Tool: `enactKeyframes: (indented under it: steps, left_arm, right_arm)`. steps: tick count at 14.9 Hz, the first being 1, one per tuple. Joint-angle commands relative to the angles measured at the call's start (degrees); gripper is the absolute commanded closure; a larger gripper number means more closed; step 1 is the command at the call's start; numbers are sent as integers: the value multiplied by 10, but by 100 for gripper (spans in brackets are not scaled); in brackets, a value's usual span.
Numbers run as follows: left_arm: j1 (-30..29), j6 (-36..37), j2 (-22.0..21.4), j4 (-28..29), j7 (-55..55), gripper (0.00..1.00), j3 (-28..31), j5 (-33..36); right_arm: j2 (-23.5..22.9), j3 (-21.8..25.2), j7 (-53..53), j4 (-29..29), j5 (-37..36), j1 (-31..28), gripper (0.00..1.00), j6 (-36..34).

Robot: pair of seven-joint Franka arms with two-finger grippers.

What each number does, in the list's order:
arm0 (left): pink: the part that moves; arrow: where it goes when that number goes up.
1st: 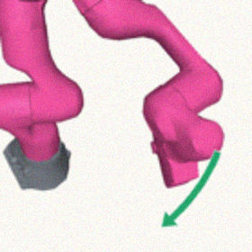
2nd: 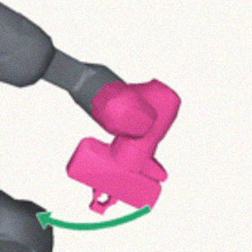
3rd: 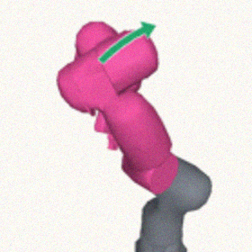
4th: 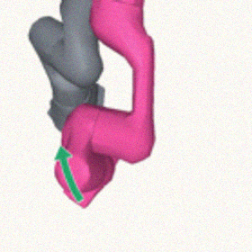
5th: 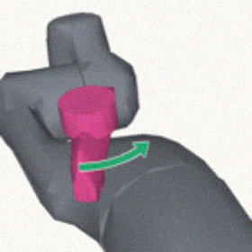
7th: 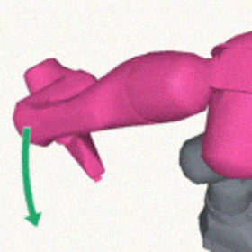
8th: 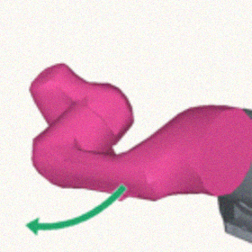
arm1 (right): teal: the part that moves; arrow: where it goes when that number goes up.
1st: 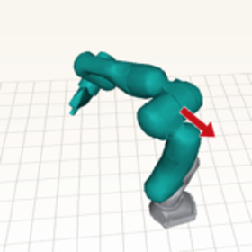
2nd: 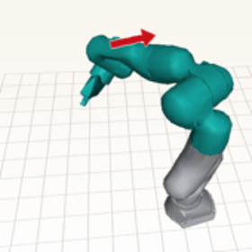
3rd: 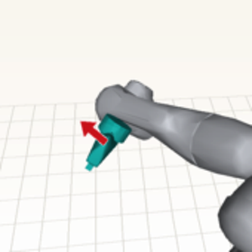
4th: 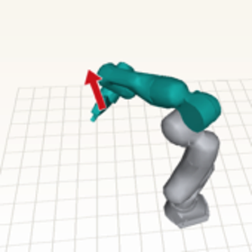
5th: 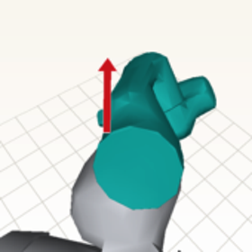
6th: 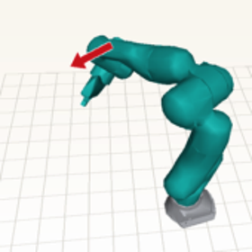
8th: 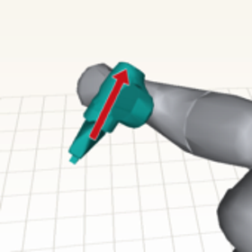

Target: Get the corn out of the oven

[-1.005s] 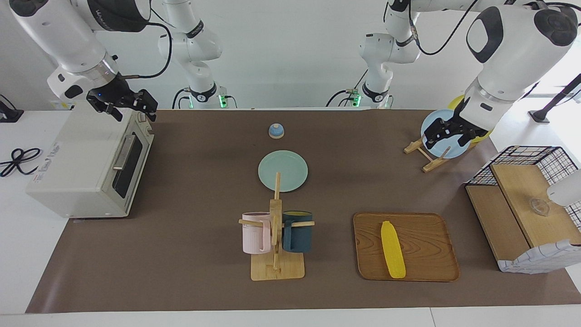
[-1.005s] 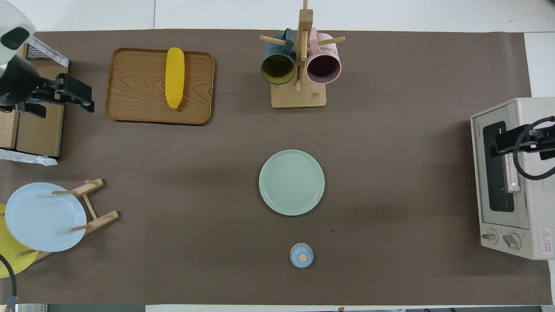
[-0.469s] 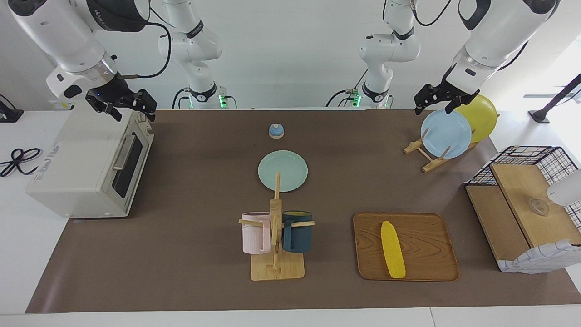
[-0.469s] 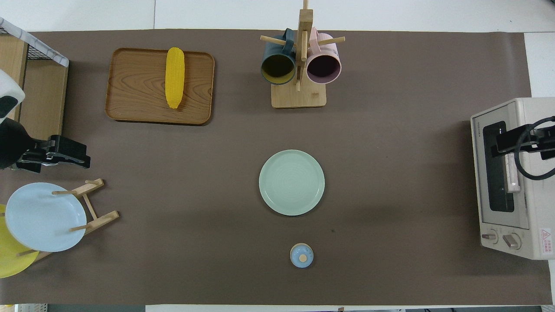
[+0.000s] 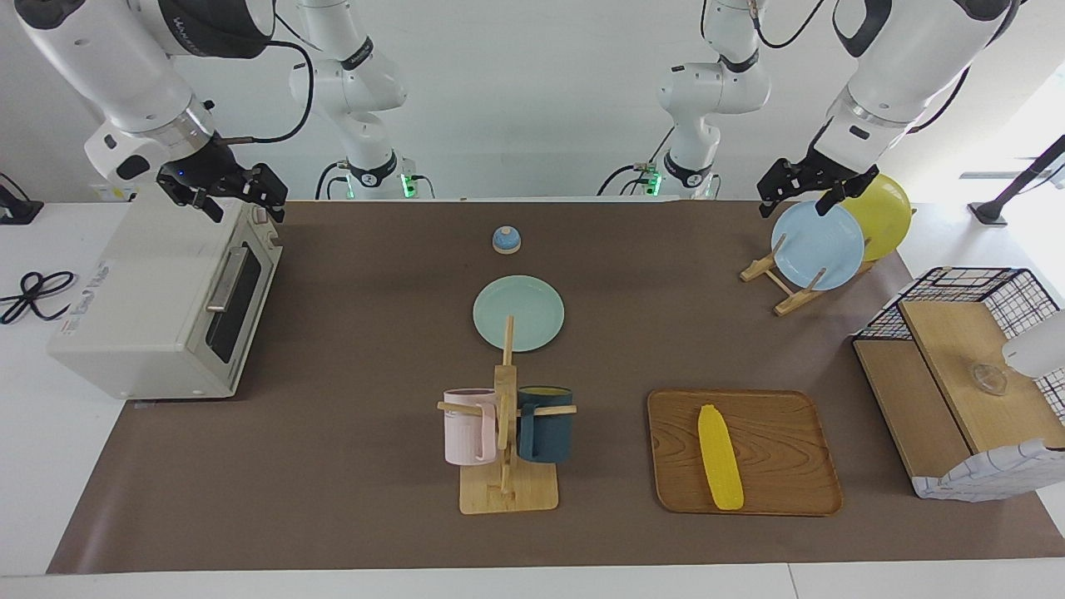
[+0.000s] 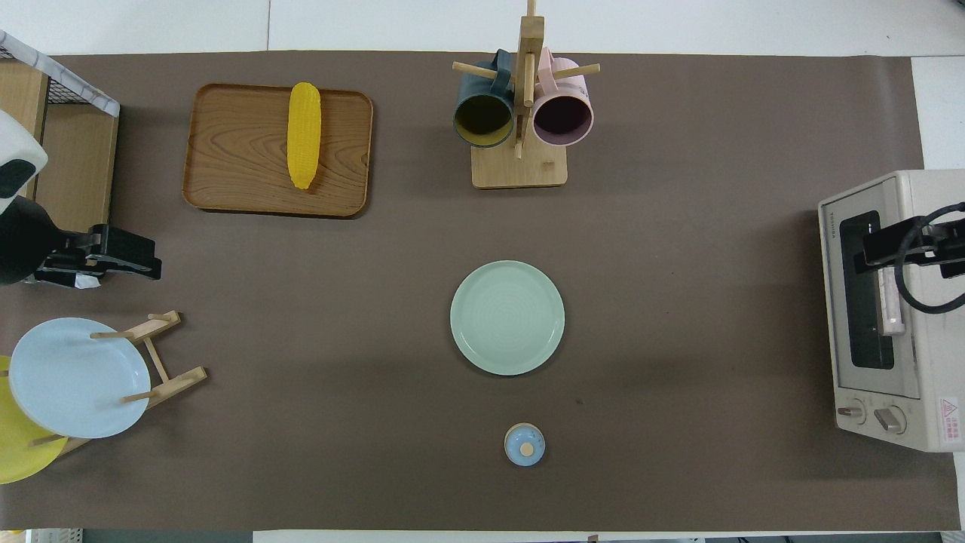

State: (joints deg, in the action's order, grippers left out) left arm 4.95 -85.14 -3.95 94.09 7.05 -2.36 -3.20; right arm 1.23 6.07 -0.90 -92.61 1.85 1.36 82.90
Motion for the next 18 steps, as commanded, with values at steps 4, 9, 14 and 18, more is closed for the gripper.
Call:
enactKeyframes:
  steps: [4, 9, 14, 18]
  left_arm:
    - [-6, 19, 9, -15, -21, 0, -5, 18]
    - [-7, 0, 10, -16, -36, 0, -4, 17]
    - [-6, -6, 6, -15, -30, 0, -5, 17]
    - [-8, -8, 6, -15, -31, 0, -4, 17]
  right_arm:
    - [12, 1, -13, -14, 6, -1, 0, 9]
    - [11, 0, -13, -11, 6, 0, 0, 9]
    - [11, 0, -11, -11, 6, 1, 0, 8]
    - [11, -1, -10, -12, 6, 1, 0, 11]
